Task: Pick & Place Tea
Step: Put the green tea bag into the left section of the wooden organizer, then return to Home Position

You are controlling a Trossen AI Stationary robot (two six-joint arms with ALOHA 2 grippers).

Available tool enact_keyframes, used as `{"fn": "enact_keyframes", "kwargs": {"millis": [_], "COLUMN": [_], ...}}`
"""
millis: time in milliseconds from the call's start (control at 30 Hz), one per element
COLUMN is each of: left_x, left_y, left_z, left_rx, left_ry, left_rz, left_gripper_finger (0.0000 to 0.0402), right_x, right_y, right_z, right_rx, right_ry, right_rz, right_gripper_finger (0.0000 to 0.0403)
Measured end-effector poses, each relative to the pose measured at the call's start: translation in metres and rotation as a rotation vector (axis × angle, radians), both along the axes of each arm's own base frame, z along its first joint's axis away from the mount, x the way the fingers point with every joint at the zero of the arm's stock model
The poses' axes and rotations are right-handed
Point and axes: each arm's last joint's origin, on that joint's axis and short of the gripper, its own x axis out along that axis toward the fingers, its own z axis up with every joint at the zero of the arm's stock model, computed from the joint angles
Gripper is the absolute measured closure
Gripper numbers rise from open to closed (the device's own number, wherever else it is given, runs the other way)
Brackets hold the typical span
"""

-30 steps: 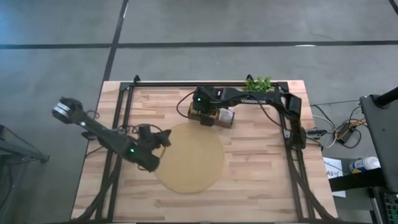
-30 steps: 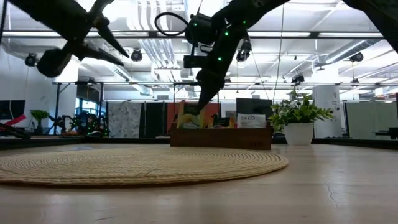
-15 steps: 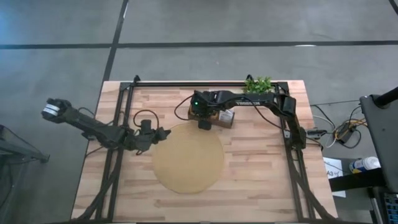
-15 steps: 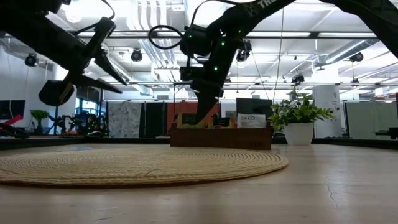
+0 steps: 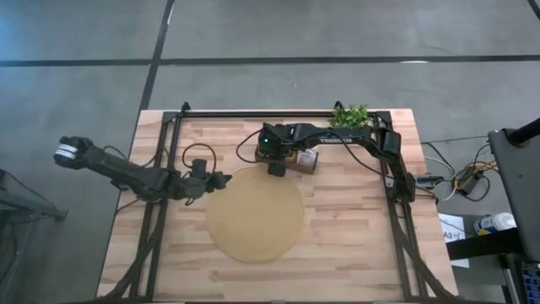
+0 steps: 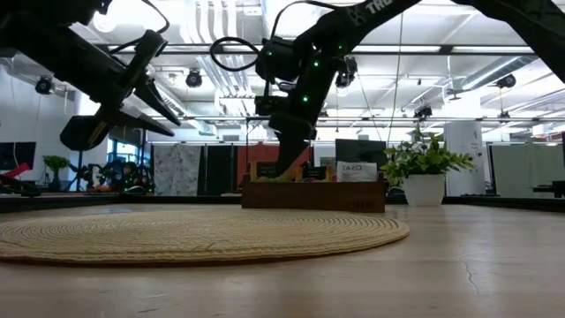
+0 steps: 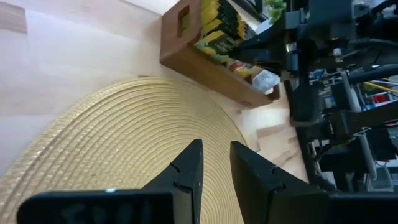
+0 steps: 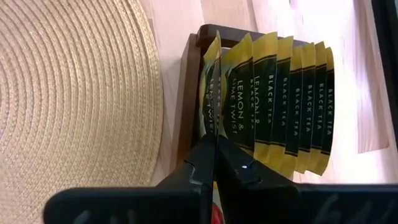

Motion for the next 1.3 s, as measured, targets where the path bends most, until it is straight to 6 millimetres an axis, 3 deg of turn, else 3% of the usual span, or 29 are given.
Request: {"fn": "enact_keyframes", "kwargs": {"millis": [167,467,567,700,833,1100,1300], "left_x": [0.000,0.000,0.000,0.004,0.009,0.015,0.015], "left_y": [0.000,0.000,0.000,-0.001,0.000,0.006,0.013], "left_z": [0.000,0.000,0.000,0.007,0.017,0.028,0.028], "left_rx": [0.002,0.038,0.049,0.114,0.190,0.230,0.210], "left_ry": [0.006,0.026,0.024,-0.009,-0.070,-0.159,-0.159], "left_rz": [-0.002,-0.026,-0.033,-0.073,-0.105,-0.152,-0.121], "left_gripper_finger": [0.0326,0.0326,0.0326,0.0326,0.0326,0.0326,0.0326], "right_x": [0.001,-0.008,-0.014,-0.027,-0.067,-0.178,-0.244], "right_y": [0.000,0.003,0.009,0.022,0.034,0.080,0.095], "right_z": [0.004,0.014,0.025,0.051,0.071,0.071,0.078], "right_rx": [0.007,0.018,0.053,0.162,0.165,0.160,0.070], "right_ry": [-0.015,0.059,0.045,-0.106,-0.274,-0.481,-0.587], "right_rz": [-0.021,-0.001,0.074,0.158,0.115,-0.036,-0.072], "right_gripper_finger": [0.0380,0.0281,0.0260,0.0251,0.0261,0.0283,0.0284]}}
